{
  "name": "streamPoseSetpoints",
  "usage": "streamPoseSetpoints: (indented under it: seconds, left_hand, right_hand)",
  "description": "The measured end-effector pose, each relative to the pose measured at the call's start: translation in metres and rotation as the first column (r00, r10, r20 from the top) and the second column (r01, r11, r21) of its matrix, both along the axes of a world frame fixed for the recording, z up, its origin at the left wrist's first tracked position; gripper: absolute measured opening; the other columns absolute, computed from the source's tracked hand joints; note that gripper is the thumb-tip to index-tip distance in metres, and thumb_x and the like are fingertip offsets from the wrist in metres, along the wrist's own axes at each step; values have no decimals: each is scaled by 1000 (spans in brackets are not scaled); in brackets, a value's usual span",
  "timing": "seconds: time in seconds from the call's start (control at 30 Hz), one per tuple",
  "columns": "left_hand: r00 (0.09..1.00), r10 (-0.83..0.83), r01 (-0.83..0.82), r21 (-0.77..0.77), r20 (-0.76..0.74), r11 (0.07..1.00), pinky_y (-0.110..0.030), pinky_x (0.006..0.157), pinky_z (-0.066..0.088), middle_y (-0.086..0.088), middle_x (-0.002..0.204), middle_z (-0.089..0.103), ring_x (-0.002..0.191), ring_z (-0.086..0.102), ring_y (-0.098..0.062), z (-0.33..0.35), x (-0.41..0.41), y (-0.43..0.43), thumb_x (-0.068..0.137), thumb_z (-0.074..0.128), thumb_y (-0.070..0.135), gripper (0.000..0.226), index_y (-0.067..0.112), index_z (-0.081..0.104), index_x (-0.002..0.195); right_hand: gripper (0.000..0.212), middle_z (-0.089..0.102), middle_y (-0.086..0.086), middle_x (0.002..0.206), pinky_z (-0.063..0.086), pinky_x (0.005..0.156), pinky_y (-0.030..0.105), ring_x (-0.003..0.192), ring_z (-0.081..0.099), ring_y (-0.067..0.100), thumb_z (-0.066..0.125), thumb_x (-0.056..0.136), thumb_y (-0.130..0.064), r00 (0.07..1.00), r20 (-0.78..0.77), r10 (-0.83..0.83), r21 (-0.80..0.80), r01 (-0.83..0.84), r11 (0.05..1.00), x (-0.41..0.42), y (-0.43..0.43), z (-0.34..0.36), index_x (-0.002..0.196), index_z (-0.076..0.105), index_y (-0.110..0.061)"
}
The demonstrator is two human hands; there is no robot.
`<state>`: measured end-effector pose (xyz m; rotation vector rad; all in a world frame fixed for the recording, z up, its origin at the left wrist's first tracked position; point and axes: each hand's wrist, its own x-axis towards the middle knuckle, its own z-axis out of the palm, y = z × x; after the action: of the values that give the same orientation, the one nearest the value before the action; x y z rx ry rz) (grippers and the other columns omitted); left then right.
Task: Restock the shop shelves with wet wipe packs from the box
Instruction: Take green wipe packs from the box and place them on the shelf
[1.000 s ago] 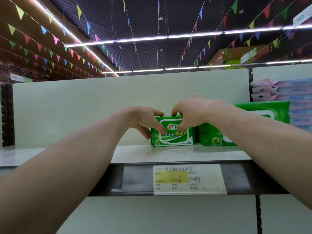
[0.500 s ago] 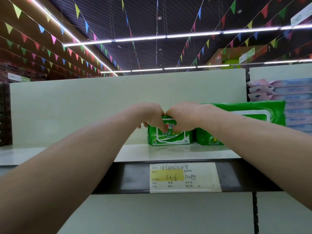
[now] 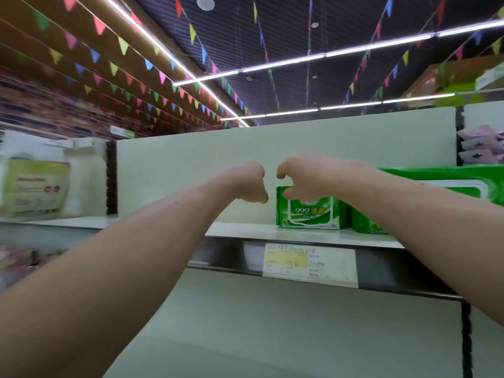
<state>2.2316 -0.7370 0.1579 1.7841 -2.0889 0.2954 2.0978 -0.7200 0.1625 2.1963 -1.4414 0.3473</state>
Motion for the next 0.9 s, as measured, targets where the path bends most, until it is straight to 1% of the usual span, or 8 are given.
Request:
streamPoseSetpoints:
  seconds: [0.1, 0.2, 0.33, 0.47, 0.6, 0.7, 0.83, 0.9]
  left_hand:
    - [991, 98, -102, -41, -87, 994, -32, 79, 52, -7, 125, 55, 100, 57, -22, -2, 29, 20, 91, 65, 23, 51, 10, 46, 137]
    - [966, 223, -233, -72, -128, 970, -32, 76, 54, -5, 118, 58, 94, 58, -20, -4, 62, 50, 92, 63, 23, 44, 12, 49, 132]
    - [911, 388, -400, -74, -141, 913, -37, 85, 54, -6, 116, 60, 98, 60, -22, -7, 100, 98, 92, 63, 25, 40, 11, 51, 128]
    - [860, 494, -505, -68, -127, 861, -28, 57, 45, -8, 98, 64, 74, 57, -19, -11, 131, 156, 91, 63, 20, 19, 8, 59, 105]
    - [792, 600, -607, -37, -111, 794, -29, 63, 48, -6, 97, 62, 76, 57, -18, -25, 161, 222, 93, 61, 20, 16, 14, 56, 106]
    - [720, 687, -689, 19, -98, 725, -29, 63, 51, -7, 100, 63, 75, 59, -18, -39, 184, 275, 94, 60, 20, 14, 12, 56, 105]
    - [621, 781, -774, 101, -70, 625, -28, 48, 40, -7, 69, 53, 55, 49, -20, -56, 208, 342, 92, 58, 15, 20, 9, 50, 75]
    - [557, 828, -818, 131, -63, 560, -28, 48, 37, -8, 69, 53, 55, 49, -19, -65, 211, 377, 91, 59, 15, 21, 9, 51, 73]
  right_hand:
    - [42, 59, 2, 123, 48, 86, 30, 106, 58, 22, 56, 95, -29, 990, 35, 136, -48, -134, 990, 28, 11, -1, 135, 49, -19]
    - [39, 60, 1, 120, 48, 85, 28, 104, 58, 20, 56, 95, -30, 966, 43, 255, -51, -253, 966, 63, 26, -5, 131, 51, -18]
    - [37, 59, 1, 122, 50, 90, 35, 105, 57, 23, 55, 95, -29, 919, 29, 394, -39, -393, 919, 105, 53, -12, 130, 51, -20]
    - [32, 61, 5, 121, 50, 89, 37, 105, 59, 27, 54, 94, -23, 858, 1, 513, -50, -512, 857, 146, 87, -17, 124, 58, -15]
    - [17, 64, 8, 108, 52, 80, 33, 90, 59, 27, 57, 89, -21, 781, 4, 624, -46, -623, 781, 195, 130, -29, 103, 62, -13]
    - [22, 66, 7, 104, 54, 79, 34, 89, 62, 26, 59, 86, -20, 723, -1, 691, 4, -691, 723, 225, 175, -41, 107, 64, -14]
    - [25, 67, 7, 107, 55, 79, 35, 94, 64, 27, 56, 89, -18, 645, -15, 764, 68, -762, 644, 255, 231, -61, 112, 64, -13]
    - [26, 65, 7, 113, 54, 84, 37, 98, 63, 27, 55, 92, -18, 589, -11, 808, 108, -802, 587, 266, 261, -70, 116, 63, -13]
